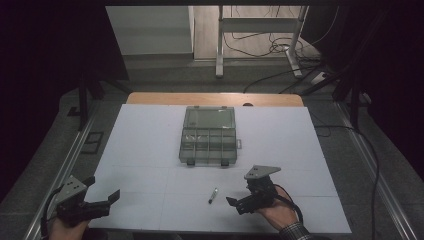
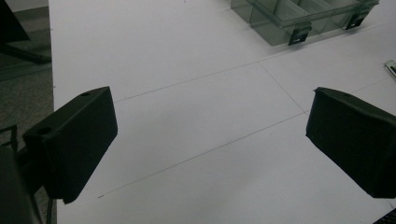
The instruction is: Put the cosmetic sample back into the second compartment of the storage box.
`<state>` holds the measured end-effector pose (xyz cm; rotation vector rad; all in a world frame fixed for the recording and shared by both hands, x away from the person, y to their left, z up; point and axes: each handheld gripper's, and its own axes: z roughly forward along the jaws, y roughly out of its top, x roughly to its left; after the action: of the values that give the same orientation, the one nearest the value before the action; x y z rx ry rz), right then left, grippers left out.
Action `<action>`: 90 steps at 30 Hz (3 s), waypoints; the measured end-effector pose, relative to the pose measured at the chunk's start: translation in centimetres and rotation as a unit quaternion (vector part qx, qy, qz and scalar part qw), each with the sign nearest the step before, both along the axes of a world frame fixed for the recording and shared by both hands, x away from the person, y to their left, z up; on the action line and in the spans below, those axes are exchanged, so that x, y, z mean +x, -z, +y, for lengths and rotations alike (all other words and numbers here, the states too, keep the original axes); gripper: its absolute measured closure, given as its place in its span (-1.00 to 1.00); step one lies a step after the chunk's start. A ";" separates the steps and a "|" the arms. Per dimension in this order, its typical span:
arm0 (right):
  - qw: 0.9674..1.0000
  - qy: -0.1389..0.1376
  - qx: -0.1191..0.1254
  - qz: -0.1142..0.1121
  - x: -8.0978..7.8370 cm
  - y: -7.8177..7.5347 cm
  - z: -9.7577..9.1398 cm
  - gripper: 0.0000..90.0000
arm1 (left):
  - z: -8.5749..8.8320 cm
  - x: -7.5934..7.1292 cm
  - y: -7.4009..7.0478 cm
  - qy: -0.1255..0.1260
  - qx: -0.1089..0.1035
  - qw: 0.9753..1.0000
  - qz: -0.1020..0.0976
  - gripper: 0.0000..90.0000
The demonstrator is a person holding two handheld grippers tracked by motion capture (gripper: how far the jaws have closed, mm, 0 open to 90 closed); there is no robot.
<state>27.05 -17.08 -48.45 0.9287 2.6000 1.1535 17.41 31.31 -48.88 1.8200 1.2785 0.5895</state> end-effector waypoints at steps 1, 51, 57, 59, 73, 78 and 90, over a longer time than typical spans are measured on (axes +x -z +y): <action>1.000 -0.001 -0.004 -0.001 0.0 0.0 0.2 -1.00 | 0.0 0.0 0.0 0.000 0.000 1.000 0.000 -0.95; 0.997 -0.046 -0.063 0.017 1.0 2.3 6.3 -0.88 | 0.1 0.1 0.0 0.004 -0.004 1.000 0.001 -0.94; 0.995 -0.062 -0.083 0.014 1.0 3.0 7.1 -0.78 | 0.0 0.1 0.0 0.005 -0.003 1.000 0.000 -0.94; 0.994 -0.066 -0.085 0.016 1.0 3.3 7.4 -0.71 | 0.1 0.1 0.0 0.005 -0.003 1.000 0.000 -0.94; 0.989 -0.090 -0.114 -0.009 1.1 3.8 8.2 -0.12 | 0.0 0.0 0.0 0.007 -0.003 1.000 -0.002 -0.94; 0.990 -0.087 -0.115 -0.007 1.1 3.8 8.2 -0.12 | 0.0 0.0 0.0 0.008 -0.003 1.000 -0.002 -0.94; 0.992 -0.085 -0.093 -0.007 1.4 3.0 7.8 -0.12 | 0.0 0.0 0.0 0.010 -0.004 1.000 -0.003 -0.94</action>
<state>28.45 -9.26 -51.45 0.6704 2.7616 0.9281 17.43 31.36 -48.89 1.8217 1.2567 0.5784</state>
